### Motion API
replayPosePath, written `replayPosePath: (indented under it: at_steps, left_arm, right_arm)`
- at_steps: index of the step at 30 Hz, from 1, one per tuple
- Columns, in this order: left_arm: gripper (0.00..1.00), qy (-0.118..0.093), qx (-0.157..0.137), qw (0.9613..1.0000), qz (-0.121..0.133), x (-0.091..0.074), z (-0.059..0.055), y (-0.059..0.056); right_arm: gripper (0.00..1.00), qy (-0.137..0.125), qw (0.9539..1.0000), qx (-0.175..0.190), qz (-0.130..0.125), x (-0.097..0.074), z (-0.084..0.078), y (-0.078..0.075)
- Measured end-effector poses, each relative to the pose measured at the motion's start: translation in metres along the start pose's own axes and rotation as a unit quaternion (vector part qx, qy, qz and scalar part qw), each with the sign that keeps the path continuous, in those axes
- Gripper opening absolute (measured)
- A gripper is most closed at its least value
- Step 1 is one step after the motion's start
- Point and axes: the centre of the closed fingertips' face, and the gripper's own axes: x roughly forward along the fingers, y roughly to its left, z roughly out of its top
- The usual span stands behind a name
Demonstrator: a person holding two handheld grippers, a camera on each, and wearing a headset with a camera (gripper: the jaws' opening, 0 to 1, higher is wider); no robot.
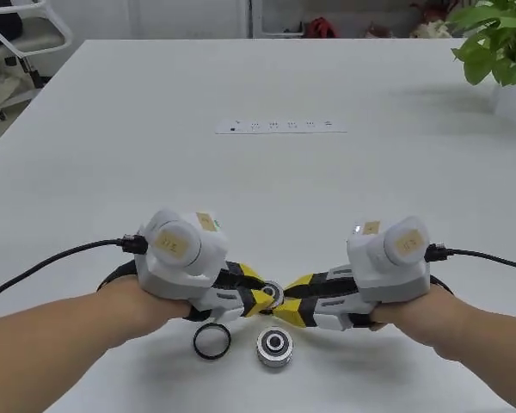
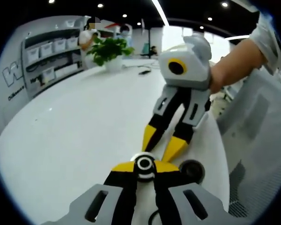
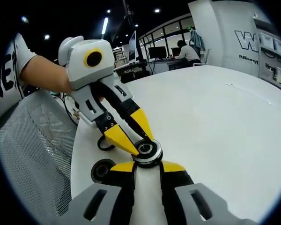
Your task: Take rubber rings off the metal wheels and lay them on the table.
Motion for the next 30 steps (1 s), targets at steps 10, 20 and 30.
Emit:
replayPosePath:
  at_steps: [10,20,30]
  left_arm:
    - [0.14,-0.005,-0.008,0.9999,0.008,-0.0014,-0.0005,-0.0004]
    - [0.13,-0.006,-0.014,0.9998,0.008,-0.0017,-0.0014,-0.0002]
    - [0.13,-0.005,-0.011,0.9998,0.014,-0.0016,-0.0021,-0.0002]
  right_arm:
    - [0.16,0.002,1.0000,-0.002,-0.003,0.0004,-0.0003,0.0004]
    - [0.01,0.004,0.9991,0.042,-0.004,-0.0014,-0.0060,-0.0051]
    - [0.00,0.000,0.9970,0.077,-0.012,-0.0014,-0.0050,-0.0085]
